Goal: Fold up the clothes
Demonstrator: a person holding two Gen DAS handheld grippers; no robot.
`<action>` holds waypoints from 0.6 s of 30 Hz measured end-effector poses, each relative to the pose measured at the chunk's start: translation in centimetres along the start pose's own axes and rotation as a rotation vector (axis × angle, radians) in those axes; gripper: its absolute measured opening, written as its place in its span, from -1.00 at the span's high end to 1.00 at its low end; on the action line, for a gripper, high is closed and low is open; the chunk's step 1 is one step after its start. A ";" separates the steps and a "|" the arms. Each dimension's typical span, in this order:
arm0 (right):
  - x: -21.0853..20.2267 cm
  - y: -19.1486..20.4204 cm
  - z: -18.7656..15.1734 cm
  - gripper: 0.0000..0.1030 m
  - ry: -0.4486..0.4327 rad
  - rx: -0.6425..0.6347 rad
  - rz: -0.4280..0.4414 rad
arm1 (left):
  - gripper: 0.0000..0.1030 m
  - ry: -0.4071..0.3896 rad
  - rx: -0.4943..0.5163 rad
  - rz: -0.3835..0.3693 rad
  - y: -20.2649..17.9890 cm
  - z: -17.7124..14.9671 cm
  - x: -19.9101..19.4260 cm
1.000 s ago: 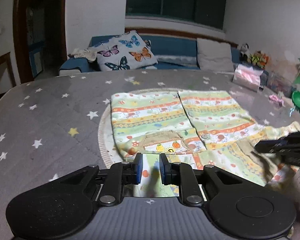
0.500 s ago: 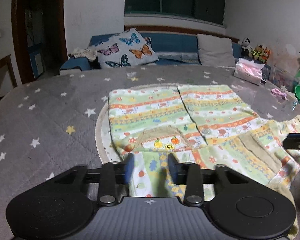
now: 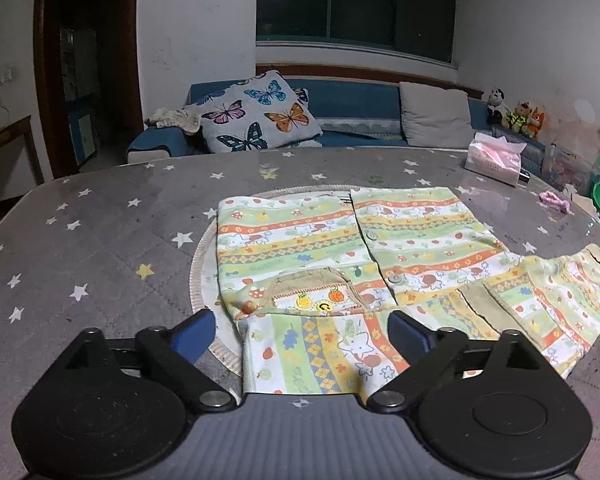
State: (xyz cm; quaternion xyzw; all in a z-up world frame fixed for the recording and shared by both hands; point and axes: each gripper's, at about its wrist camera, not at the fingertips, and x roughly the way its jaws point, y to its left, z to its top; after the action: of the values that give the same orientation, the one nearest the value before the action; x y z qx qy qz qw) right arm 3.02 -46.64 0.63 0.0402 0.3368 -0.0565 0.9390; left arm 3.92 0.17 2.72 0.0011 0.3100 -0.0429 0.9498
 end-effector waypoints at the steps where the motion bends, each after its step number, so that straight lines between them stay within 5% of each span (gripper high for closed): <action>1: -0.1 -0.1 0.1 0.18 -0.009 0.004 -0.005 | -0.98 -0.003 -0.002 0.002 0.0 0.1 -0.1; 5: -0.2 -0.8 0.4 0.05 -0.036 0.023 -0.039 | -1.00 -0.007 -0.004 0.007 0.0 0.2 -0.3; 18: 1.2 -1.8 0.1 0.05 -0.014 0.051 -0.075 | -1.00 0.015 -0.003 0.022 -0.1 -0.1 -0.2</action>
State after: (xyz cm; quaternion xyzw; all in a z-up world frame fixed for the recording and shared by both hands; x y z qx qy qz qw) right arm 3.75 -48.53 -0.18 0.0510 0.3302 -0.1002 0.9372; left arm 3.70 0.08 2.74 0.0035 0.3169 -0.0319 0.9479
